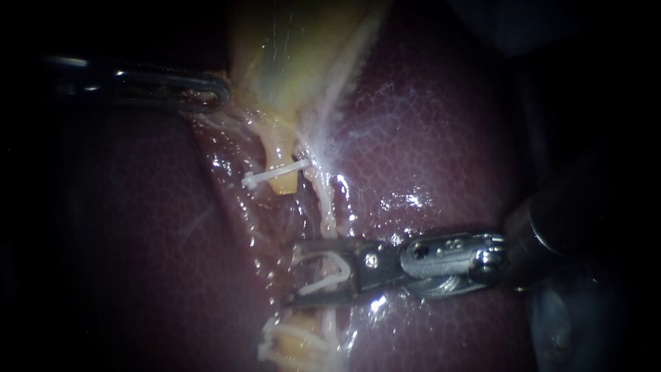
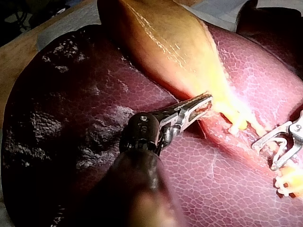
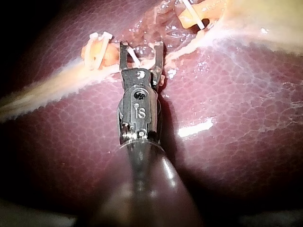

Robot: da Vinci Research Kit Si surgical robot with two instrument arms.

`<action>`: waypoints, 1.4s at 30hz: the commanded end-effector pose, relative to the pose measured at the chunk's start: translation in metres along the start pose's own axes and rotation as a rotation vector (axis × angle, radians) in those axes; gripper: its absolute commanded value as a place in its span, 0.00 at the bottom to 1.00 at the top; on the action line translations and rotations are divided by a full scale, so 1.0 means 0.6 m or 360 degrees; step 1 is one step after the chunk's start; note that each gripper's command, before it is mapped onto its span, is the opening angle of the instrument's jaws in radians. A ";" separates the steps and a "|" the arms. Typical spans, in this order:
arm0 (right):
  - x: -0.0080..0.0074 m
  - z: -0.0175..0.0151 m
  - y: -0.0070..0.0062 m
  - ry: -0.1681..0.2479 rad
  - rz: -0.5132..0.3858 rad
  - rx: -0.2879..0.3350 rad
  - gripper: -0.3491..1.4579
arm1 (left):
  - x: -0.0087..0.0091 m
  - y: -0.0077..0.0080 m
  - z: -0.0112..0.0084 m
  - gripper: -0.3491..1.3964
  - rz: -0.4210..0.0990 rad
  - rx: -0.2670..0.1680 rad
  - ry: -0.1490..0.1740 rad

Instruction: Clipping first clip right tube

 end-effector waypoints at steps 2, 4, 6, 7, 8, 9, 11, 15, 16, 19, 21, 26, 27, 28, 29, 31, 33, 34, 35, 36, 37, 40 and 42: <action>0.0003 -0.0001 -0.0002 0.0010 0.0002 0.0002 0.44 | 0.0000 0.0000 -0.0001 0.00 0.0000 0.0000 0.0000; 0.0008 -0.0007 -0.0006 0.0014 0.0004 0.0010 0.44 | 0.0000 0.0000 -0.0001 0.00 0.0000 0.0000 0.0000; 0.0015 -0.0015 -0.0010 0.0019 0.0008 0.0016 0.44 | 0.0001 0.0000 -0.0001 0.00 0.0000 0.0000 0.0000; 0.0022 -0.0023 -0.0013 0.0023 0.0012 0.0030 0.44 | 0.0001 0.0001 -0.0002 0.00 0.0000 0.0001 0.0000; 0.0028 -0.0030 -0.0016 0.0032 0.0015 0.0034 0.44 | 0.0001 0.0001 -0.0002 0.00 0.0001 0.0001 0.0000; 0.0033 -0.0037 -0.0019 0.0041 0.0019 0.0039 0.44 | 0.0001 0.0001 -0.0003 0.00 0.0001 0.0001 0.0000; 0.0047 -0.0055 -0.0024 0.0052 0.0037 0.0077 0.44 | 0.0001 0.0002 -0.0005 0.00 0.0000 0.0002 0.0001; 0.0060 -0.0086 -0.0029 0.0052 0.0045 0.0122 0.44 | 0.0000 0.0004 -0.0010 0.00 0.0000 0.0005 0.0002; 0.0059 -0.0093 -0.0029 0.0052 0.0055 0.0125 0.44 | 0.0000 0.0004 -0.0011 0.00 0.0000 0.0006 0.0002; 0.0054 -0.0113 -0.0027 0.0050 0.0083 0.0133 0.44 | 0.0000 0.0005 -0.0012 0.00 0.0000 0.0006 0.0002; 0.0048 -0.0123 -0.0023 0.0048 0.0110 0.0137 0.44 | 0.0000 0.0005 -0.0013 0.00 0.0000 0.0007 0.0002; 0.0032 -0.0128 -0.0009 0.0046 0.0136 0.0134 0.44 | 0.0001 0.0005 -0.0014 0.00 0.0000 0.0007 0.0002; 0.0028 -0.0127 -0.0006 0.0046 0.0145 0.0134 0.44 | 0.0001 0.0005 -0.0015 0.00 0.0000 0.0007 0.0002; 0.0025 -0.0127 -0.0003 0.0045 0.0154 0.0133 0.44 | 0.0001 0.0005 -0.0015 0.00 0.0000 0.0007 0.0002; 0.0022 -0.0127 -0.0001 0.0045 0.0162 0.0132 0.44 | 0.0001 0.0005 -0.0015 0.00 0.0000 0.0008 0.0003; 0.0013 -0.0126 0.0007 0.0044 0.0179 0.0129 0.44 | 0.0001 0.0006 -0.0016 0.00 0.0000 0.0008 0.0003; 0.0005 -0.0123 0.0015 0.0042 0.0188 0.0134 0.44 | 0.0001 0.0006 -0.0016 0.00 0.0001 0.0008 0.0003; 0.0002 -0.0121 0.0018 0.0041 0.0196 0.0137 0.44 | 0.0001 0.0006 -0.0016 0.00 0.0000 0.0008 0.0003; -0.0004 -0.0117 0.0021 0.0040 0.0213 0.0140 0.44 | 0.0001 0.0006 -0.0015 0.00 0.0000 0.0008 0.0003; -0.0008 -0.0114 0.0024 0.0040 0.0211 0.0138 0.44 | 0.0001 0.0006 -0.0015 0.00 0.0000 0.0008 0.0003; -0.0012 -0.0110 0.0026 0.0038 0.0219 0.0145 0.44 | 0.0001 0.0006 -0.0015 0.00 0.0000 0.0008 0.0003; -0.0027 -0.0091 0.0036 0.0033 0.0239 0.0155 0.44 | 0.0001 0.0006 -0.0014 0.00 0.0000 0.0007 0.0002; -0.0038 -0.0076 0.0042 0.0041 0.0271 0.0175 0.44 | 0.0001 0.0006 -0.0014 0.00 0.0000 0.0007 0.0002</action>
